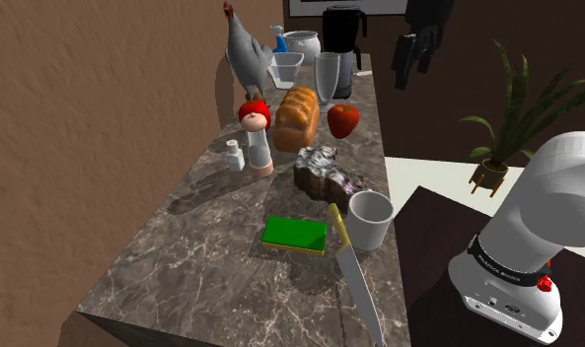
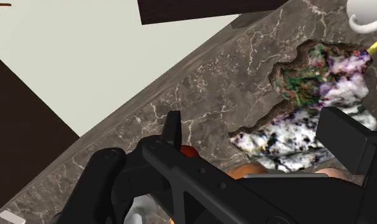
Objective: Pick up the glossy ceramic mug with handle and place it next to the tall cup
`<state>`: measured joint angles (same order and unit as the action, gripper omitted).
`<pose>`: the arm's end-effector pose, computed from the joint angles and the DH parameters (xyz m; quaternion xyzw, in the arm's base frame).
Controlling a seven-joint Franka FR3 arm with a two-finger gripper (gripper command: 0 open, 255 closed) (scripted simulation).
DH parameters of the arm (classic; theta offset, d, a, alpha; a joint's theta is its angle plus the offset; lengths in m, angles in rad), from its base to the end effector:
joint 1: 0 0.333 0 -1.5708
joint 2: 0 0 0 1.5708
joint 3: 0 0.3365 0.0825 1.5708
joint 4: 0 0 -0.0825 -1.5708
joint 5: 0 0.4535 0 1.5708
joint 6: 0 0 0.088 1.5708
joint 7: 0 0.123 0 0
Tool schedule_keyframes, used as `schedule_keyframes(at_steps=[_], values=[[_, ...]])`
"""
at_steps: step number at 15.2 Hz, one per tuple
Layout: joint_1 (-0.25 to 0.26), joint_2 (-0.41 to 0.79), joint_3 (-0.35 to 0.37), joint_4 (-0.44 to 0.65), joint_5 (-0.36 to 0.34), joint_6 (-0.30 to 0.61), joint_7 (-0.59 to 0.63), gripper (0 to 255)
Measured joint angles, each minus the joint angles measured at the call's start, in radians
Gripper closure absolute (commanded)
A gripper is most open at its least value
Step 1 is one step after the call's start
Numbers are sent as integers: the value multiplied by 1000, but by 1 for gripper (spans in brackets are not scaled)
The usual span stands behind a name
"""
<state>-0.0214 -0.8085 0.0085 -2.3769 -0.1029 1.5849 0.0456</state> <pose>0.3567 -0.0165 0.5878 0.9980 -0.0302 0.0090 0.0544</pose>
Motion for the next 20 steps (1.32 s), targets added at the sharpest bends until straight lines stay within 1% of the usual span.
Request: schedule_keyframes(at_steps=[1, 3, 7, 12, 16, 20], values=[[0, 0, 0, 0, 0, 0, 0, 0], [9, -20, 20, -33, 17, 12, 24, 0], [38, -56, 85, -122, 75, 63, 102, 0], [93, -88, 190, -220, 169, 131, 218, 0], [138, -91, 272, -276, 243, 190, 302, 0], [185, -59, 372, -313, 325, 268, 398, 0]])
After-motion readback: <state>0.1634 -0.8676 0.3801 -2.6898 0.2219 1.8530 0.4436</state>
